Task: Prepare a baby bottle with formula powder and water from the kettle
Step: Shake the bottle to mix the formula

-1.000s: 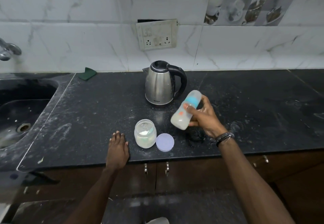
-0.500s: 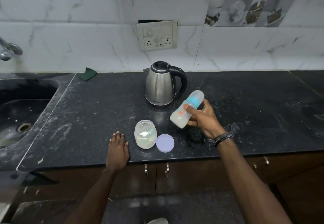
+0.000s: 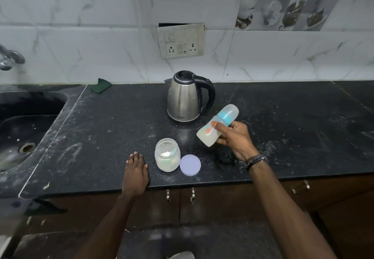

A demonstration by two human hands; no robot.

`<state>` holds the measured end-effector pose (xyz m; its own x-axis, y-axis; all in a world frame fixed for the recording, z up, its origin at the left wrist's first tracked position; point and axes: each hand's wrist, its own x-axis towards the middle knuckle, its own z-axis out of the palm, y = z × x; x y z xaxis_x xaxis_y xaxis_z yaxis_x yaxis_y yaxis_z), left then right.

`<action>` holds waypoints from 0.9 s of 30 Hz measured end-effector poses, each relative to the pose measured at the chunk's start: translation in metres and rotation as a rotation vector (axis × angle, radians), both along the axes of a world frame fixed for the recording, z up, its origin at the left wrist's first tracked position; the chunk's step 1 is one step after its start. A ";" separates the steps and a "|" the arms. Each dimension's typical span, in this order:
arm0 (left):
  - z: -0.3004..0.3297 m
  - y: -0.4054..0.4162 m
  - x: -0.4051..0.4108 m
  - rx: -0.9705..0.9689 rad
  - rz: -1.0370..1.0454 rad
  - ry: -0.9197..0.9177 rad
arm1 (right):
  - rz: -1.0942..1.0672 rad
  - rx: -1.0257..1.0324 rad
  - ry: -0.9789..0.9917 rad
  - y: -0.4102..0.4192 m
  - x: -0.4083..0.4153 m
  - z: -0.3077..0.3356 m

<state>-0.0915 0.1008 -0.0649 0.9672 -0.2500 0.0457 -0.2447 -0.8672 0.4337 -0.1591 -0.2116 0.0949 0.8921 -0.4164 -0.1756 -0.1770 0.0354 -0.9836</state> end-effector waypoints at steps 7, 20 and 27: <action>-0.002 0.001 0.001 0.000 0.002 -0.004 | -0.086 0.072 -0.012 0.002 -0.002 -0.006; -0.003 0.001 0.003 0.000 -0.002 -0.007 | 0.024 0.066 0.017 0.006 0.000 -0.010; -0.005 0.002 0.002 -0.003 -0.003 -0.002 | 0.062 0.186 0.052 0.004 -0.004 -0.015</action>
